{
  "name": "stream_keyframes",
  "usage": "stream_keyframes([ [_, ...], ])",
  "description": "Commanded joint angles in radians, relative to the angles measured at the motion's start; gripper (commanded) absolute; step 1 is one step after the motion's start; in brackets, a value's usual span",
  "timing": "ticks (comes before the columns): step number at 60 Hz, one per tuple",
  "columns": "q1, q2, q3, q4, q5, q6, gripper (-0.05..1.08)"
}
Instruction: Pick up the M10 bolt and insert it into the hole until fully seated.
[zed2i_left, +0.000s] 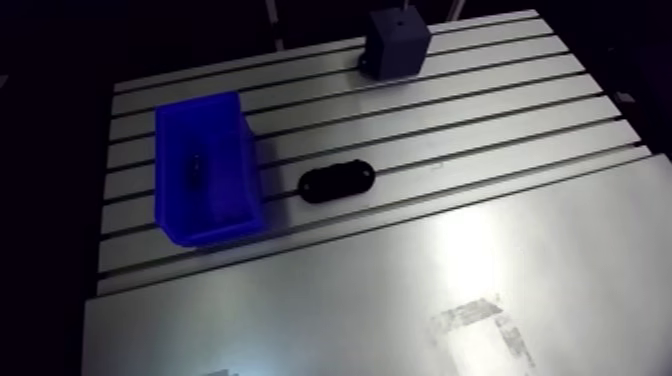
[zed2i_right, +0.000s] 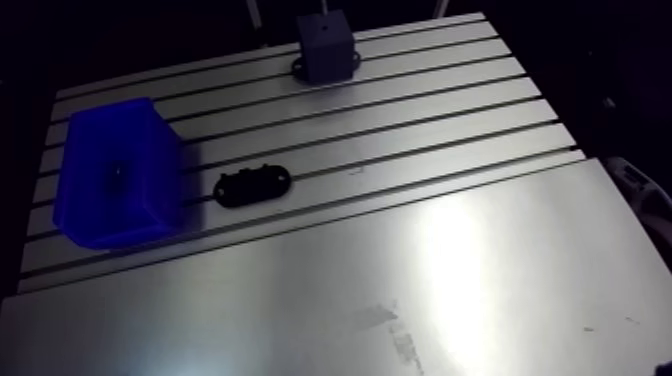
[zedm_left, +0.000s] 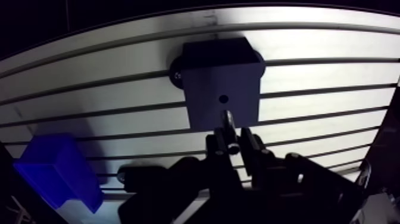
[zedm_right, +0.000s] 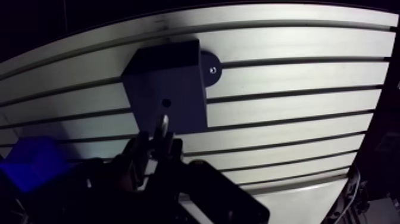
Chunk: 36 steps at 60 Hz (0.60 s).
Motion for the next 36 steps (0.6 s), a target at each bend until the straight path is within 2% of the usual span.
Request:
stream_keyframes([
  [1,0.0,0.003,0.001,-0.002,0.002,0.001,1.08],
  [36,0.001,0.006,0.004,-0.033,0.003,-0.001,1.08],
])
